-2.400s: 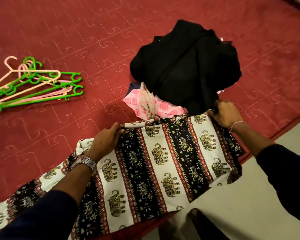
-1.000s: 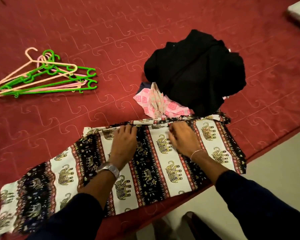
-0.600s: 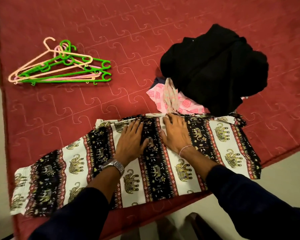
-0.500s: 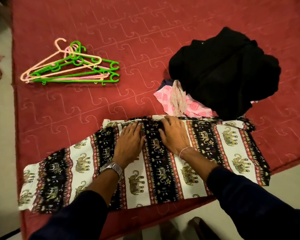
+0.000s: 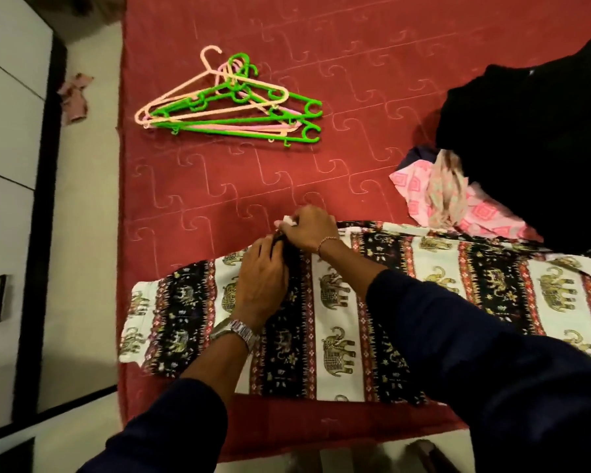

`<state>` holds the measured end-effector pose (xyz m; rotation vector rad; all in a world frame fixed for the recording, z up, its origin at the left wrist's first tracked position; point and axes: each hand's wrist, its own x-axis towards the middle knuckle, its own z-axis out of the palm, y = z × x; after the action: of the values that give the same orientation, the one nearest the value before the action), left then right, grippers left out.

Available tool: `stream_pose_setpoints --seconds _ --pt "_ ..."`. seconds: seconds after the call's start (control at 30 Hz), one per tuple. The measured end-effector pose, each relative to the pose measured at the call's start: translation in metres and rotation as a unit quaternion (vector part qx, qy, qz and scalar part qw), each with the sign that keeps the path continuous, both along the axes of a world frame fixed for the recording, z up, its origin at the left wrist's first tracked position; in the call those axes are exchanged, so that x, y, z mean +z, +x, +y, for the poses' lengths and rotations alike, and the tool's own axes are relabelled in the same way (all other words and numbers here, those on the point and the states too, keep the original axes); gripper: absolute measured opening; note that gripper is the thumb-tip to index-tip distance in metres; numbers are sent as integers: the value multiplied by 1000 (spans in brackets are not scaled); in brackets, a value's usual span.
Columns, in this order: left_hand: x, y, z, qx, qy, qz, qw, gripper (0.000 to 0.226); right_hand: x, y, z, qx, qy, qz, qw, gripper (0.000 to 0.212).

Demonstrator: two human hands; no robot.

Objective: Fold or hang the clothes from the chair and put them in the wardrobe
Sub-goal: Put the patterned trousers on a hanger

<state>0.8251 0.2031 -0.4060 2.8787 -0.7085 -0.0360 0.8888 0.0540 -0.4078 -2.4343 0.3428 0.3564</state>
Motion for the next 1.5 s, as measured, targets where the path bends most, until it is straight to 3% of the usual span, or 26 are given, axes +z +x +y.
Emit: stream_pose_setpoints --seconds 0.13,0.3,0.63,0.8,0.9,1.23,1.4,1.5 --pt "-8 1 29 11 41 42 998 55 -2 25 8 -73 107 17 991 19" --pt "-22 3 62 13 80 93 992 75 -12 44 9 -128 80 1 989 16" --pt "-26 6 78 7 90 98 991 88 -11 16 18 63 -96 -67 991 25" --pt "-20 -2 50 -40 36 83 995 73 -6 -37 4 69 -126 -154 978 40" --pt "-17 -8 29 -74 15 70 995 65 -7 -81 -22 56 -153 -161 974 40" --pt "2 -46 -102 -201 22 69 977 64 5 -234 -172 -97 -234 -99 962 33" --pt "9 -83 -179 -280 25 90 955 65 5 -287 -247 -277 -227 -46 932 31" --pt "12 -100 -222 -313 27 95 945 65 2 -311 -298 -370 -207 16 905 42"
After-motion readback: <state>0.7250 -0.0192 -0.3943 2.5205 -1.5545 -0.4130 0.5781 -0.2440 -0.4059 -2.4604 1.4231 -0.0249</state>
